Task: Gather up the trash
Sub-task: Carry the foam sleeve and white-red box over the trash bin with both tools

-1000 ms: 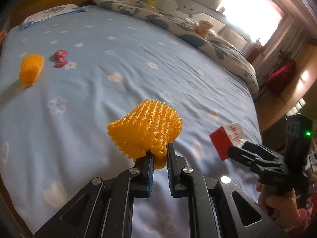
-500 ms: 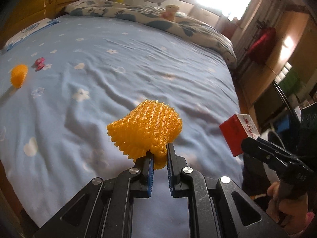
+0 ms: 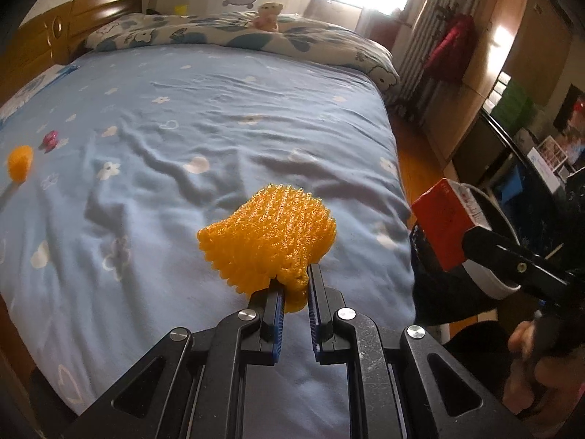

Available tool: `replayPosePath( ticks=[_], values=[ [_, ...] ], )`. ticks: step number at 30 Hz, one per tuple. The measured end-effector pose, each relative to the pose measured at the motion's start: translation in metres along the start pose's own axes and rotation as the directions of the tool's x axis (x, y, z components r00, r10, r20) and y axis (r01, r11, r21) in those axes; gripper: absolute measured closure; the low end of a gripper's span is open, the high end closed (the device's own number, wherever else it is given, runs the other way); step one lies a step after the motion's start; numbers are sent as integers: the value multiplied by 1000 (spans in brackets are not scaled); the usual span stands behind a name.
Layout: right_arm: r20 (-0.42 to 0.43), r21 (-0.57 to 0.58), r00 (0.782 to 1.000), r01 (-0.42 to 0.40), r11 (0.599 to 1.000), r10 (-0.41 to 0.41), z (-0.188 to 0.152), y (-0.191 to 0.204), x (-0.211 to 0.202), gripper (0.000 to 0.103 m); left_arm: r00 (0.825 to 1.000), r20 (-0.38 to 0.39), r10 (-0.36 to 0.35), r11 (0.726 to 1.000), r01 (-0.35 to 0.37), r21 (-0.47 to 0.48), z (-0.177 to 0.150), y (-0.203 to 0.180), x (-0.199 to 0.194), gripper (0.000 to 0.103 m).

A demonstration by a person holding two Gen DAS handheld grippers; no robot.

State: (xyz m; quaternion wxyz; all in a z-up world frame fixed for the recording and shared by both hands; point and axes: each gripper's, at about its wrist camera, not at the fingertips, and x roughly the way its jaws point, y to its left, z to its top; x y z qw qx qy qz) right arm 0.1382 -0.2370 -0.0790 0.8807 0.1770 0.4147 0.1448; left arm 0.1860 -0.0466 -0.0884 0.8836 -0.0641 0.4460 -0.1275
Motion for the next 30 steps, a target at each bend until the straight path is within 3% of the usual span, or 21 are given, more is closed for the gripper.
replayPosePath(
  ticks=[13, 30],
  values=[
    [56, 41, 998, 37, 998, -39, -18, -28, -49, 14, 1000, -20, -20, 996, 21, 92, 0, -48, 7, 93],
    [91, 113, 986, 126, 986, -136, -28, -71, -93, 14, 996, -47, -70, 970, 79, 231, 2, -106, 24, 93]
  ],
)
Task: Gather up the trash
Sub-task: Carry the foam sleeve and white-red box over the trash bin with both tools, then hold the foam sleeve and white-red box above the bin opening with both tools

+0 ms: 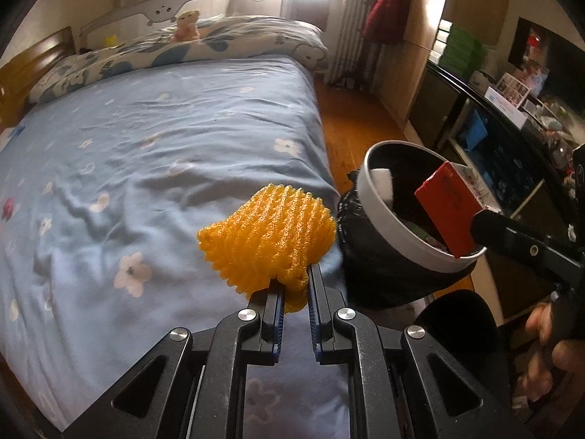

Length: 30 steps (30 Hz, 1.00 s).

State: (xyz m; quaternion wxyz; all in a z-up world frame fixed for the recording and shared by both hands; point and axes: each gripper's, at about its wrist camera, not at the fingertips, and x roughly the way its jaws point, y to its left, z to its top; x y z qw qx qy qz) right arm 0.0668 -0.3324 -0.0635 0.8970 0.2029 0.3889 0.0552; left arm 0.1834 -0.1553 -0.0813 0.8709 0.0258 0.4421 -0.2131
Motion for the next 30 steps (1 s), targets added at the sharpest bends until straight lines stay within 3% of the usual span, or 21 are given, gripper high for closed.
replayPosePath(
  ticks=[30],
  values=[
    [3, 63, 995, 95, 993, -96, 9, -57, -19, 14, 998, -4, -62, 994, 63, 87, 32, -35, 34, 93]
  ],
)
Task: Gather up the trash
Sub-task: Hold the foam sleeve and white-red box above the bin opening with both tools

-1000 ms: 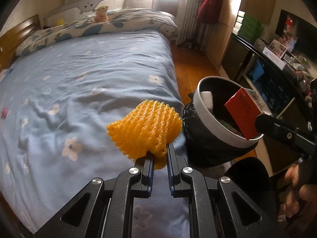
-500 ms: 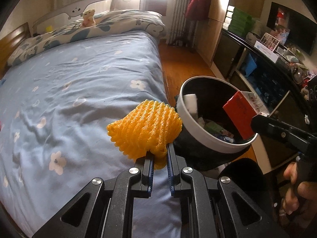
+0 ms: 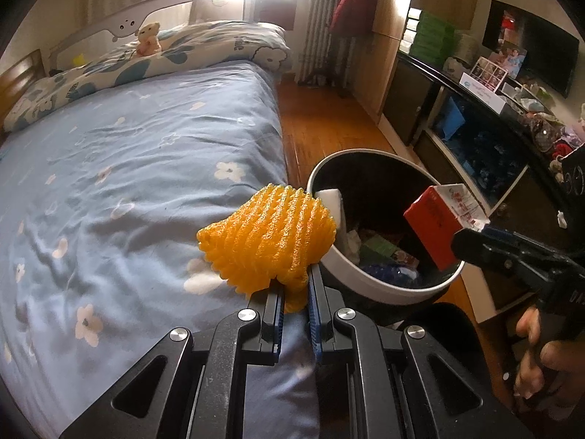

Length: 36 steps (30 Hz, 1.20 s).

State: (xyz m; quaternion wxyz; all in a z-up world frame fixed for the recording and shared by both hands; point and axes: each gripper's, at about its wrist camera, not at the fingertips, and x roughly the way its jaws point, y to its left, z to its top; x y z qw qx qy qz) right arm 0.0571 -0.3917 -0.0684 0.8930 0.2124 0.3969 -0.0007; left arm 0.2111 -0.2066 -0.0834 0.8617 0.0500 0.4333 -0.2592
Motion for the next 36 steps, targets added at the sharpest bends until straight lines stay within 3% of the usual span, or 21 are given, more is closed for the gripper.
replayPosePath(
  ticks=[36],
  values=[
    [-9, 1, 999, 52, 999, -52, 12, -25, -5, 14, 998, -11, -56, 996, 56, 66, 18, -20, 22, 93]
  ],
)
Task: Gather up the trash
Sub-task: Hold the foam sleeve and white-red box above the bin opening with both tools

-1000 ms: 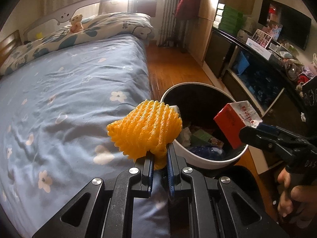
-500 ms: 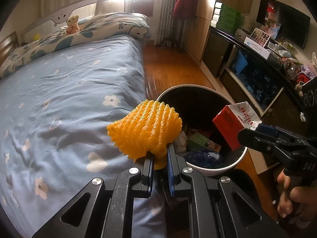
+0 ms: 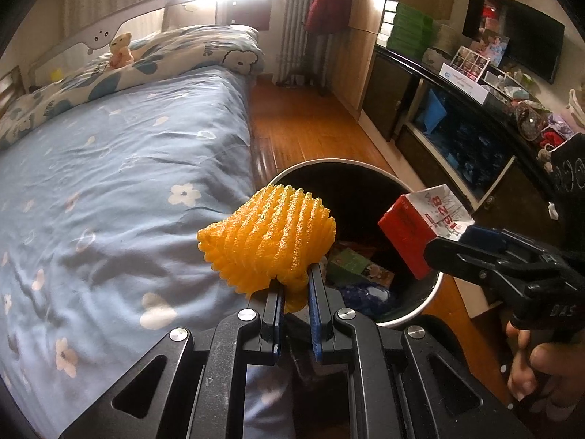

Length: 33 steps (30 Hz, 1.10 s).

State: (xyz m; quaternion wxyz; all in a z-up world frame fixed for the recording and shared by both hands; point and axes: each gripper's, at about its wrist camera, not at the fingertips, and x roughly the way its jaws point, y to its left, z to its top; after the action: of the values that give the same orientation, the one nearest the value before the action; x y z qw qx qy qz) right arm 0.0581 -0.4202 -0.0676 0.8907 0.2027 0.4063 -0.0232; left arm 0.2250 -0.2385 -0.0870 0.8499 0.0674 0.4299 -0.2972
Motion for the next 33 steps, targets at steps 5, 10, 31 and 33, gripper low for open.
replayPosePath(
  ticks=[5, 10, 31, 33],
  values=[
    [-3, -2, 1000, 2, 1000, -2, 1, -2, 1, 14, 1000, -9, -6, 1000, 6, 7, 2, -3, 5, 93],
    [-6, -4, 1000, 7, 1000, -7, 1, -5, 2, 14, 1000, -18, -10, 1000, 10, 11, 3, -3, 6, 93],
    [-33, -35, 999, 19, 999, -20, 10, -10, 9, 14, 999, -43, -12, 1000, 13, 22, 10, -13, 19, 93],
    [-35, -40, 999, 21, 999, -22, 11, -10, 10, 14, 999, -45, -12, 1000, 13, 21, 10, -13, 19, 92]
  ],
)
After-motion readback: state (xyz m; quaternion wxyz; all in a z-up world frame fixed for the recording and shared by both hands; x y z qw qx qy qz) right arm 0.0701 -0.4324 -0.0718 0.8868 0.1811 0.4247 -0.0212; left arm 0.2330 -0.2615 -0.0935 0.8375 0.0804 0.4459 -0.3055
